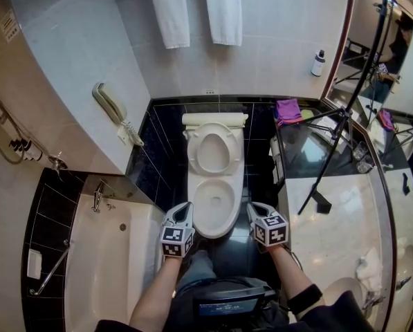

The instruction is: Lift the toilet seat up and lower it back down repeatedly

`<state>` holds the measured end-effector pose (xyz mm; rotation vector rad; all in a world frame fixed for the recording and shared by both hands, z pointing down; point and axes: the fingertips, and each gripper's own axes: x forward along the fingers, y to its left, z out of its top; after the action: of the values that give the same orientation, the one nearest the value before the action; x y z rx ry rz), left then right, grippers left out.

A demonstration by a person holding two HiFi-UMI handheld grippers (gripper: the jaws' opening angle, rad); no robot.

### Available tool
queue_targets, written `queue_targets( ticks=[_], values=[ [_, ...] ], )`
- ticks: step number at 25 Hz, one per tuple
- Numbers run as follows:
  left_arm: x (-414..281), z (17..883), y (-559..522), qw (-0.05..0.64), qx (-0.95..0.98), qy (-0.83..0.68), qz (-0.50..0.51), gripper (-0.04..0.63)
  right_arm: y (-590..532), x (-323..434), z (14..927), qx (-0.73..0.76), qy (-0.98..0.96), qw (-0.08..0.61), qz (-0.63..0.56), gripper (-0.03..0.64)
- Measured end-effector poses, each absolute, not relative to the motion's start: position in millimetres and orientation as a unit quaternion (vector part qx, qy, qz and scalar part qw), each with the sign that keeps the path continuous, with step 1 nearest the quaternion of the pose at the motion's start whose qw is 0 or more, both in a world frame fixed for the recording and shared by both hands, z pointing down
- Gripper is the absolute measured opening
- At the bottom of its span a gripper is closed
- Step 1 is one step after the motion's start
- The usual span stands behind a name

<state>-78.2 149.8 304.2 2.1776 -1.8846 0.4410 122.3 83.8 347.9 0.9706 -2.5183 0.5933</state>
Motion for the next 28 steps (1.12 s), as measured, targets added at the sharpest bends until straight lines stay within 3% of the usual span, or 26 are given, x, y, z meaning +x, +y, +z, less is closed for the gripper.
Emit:
queue_targets(
  ticks=[14,24,28],
  values=[
    [-101.5,343.9,95.3,0.144,0.753,-0.618,0.175,-0.008,16.1,94.2,378.1,0.359,-0.884,0.244,0.172,0.023],
    [-130.4,396.8,-7.0,0.167,0.772,-0.583,0.191,-0.008,-98.8,29.3,397.9,0.348,-0.879,0.319,0.065,0.141],
    [-140.0,420.1,-56.4,0.169,0.782,-0.566,0.197,-0.008,-160.1,-6.0,417.3,0.331,-0.876,0.351,-0.004,0.153]
  ],
)
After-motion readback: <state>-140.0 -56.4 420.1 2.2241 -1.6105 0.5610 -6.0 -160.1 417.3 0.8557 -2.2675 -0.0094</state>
